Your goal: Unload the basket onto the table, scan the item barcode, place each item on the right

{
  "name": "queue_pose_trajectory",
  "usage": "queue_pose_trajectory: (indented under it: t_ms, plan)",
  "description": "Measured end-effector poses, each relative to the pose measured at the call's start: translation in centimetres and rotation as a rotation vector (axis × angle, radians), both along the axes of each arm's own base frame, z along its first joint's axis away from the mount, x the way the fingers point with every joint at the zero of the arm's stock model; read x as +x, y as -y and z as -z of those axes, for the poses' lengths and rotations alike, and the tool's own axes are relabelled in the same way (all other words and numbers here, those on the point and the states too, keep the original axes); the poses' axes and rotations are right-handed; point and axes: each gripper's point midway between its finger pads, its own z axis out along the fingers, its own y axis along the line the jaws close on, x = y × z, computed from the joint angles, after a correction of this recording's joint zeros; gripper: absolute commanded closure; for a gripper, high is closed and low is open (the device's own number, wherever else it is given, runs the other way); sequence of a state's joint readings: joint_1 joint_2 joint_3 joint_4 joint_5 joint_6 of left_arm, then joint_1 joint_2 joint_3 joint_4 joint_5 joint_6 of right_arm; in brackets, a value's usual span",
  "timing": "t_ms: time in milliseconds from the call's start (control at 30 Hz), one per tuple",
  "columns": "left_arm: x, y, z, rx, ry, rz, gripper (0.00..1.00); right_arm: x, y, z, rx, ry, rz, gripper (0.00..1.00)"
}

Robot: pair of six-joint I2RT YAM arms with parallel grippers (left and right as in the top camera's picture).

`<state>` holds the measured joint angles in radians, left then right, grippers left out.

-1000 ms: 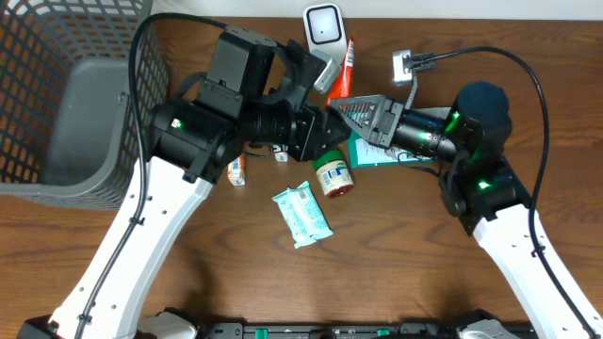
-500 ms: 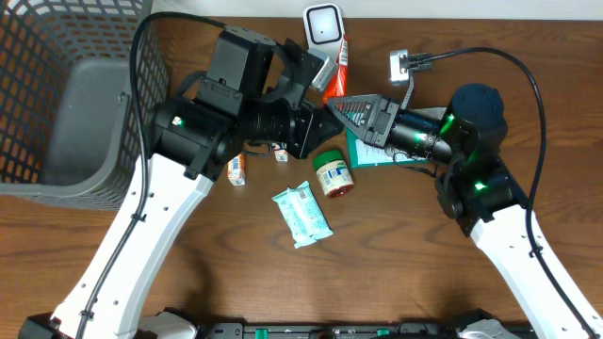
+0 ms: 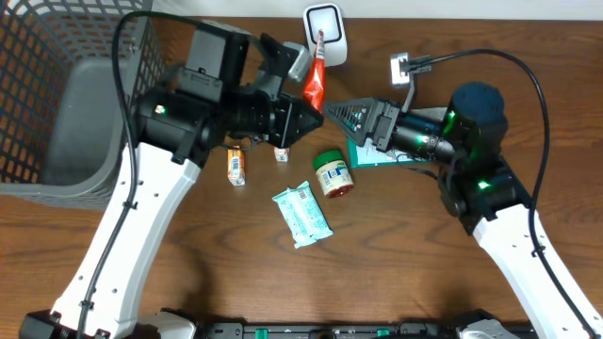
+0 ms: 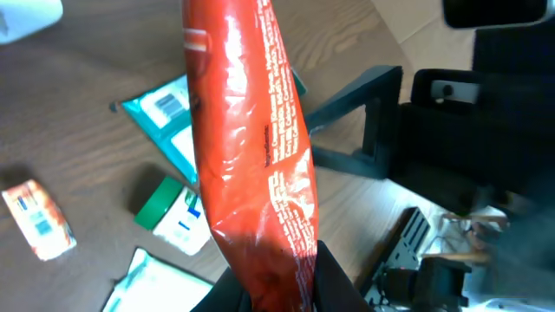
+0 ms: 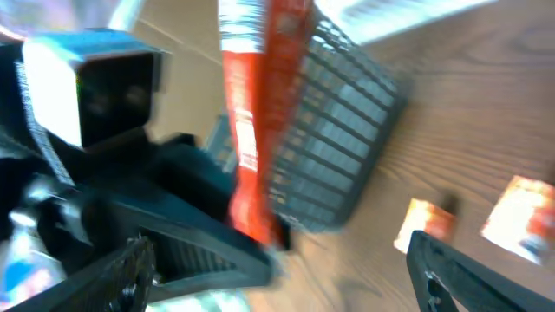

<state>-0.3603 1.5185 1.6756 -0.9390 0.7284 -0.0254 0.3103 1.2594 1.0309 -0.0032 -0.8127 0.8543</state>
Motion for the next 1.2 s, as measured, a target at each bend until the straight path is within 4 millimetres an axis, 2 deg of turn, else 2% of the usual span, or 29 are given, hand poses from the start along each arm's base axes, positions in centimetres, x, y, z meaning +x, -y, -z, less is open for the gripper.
queue_pose_trajectory:
  t_ms: [167,333,433,533,667,733,800,900,933,1000,1067,1200]
  plan:
    - [-0.2,-0.3,0.3,0.004,-0.021,-0.002,0.93,-0.1,2.0,3.8,-0.129,-0.064,0.023,0.15]
    - [-0.3,-1.2,1.3,0.067,-0.045,-0.042,0.93,0.4,6.2,8.4,-0.297,-0.163,0.133,0.17]
    - [-0.1,-2.1,1.8,0.121,-0.051,-0.079,0.93,0.8,8.4,10.1,-0.385,-0.192,0.203,0.18]
    - [0.3,-3.0,1.2,0.182,-0.044,-0.122,0.93,0.8,10.2,11.6,-0.471,-0.223,0.258,0.19]
    - [0.7,-4.0,-0.2,0.263,-0.038,-0.155,0.93,-0.2,12.0,13.5,-0.593,-0.289,0.297,0.18]
    - [1.0,-4.1,-0.9,0.289,-0.037,-0.149,0.93,-0.8,13.1,13.6,-0.667,-0.316,0.316,0.17]
    - [1.6,-4.0,-1.3,0.315,-0.038,-0.141,0.93,-1.0,14.0,12.7,-0.723,-0.320,0.339,0.14]
    - [3.1,-3.6,-1.3,0.340,-0.031,-0.122,0.93,-0.6,15.3,10.0,-0.797,-0.284,0.381,0.08]
    - [3.8,-3.4,-1.2,0.342,-0.020,-0.121,0.93,-0.1,15.7,8.7,-0.811,-0.253,0.401,0.06]
    - [5.7,-2.9,-0.9,0.348,0.031,-0.110,0.93,0.7,16.0,7.5,-0.829,-0.206,0.418,0.01]
    - [7.5,-2.6,-0.5,0.378,0.102,-0.094,0.93,1.1,16.3,7.4,-0.853,-0.190,0.426,0.01]
    - [11.1,-3.5,0.7,0.538,0.255,-0.102,0.93,1.7,16.8,8.9,-0.906,-0.217,0.416,0.01]
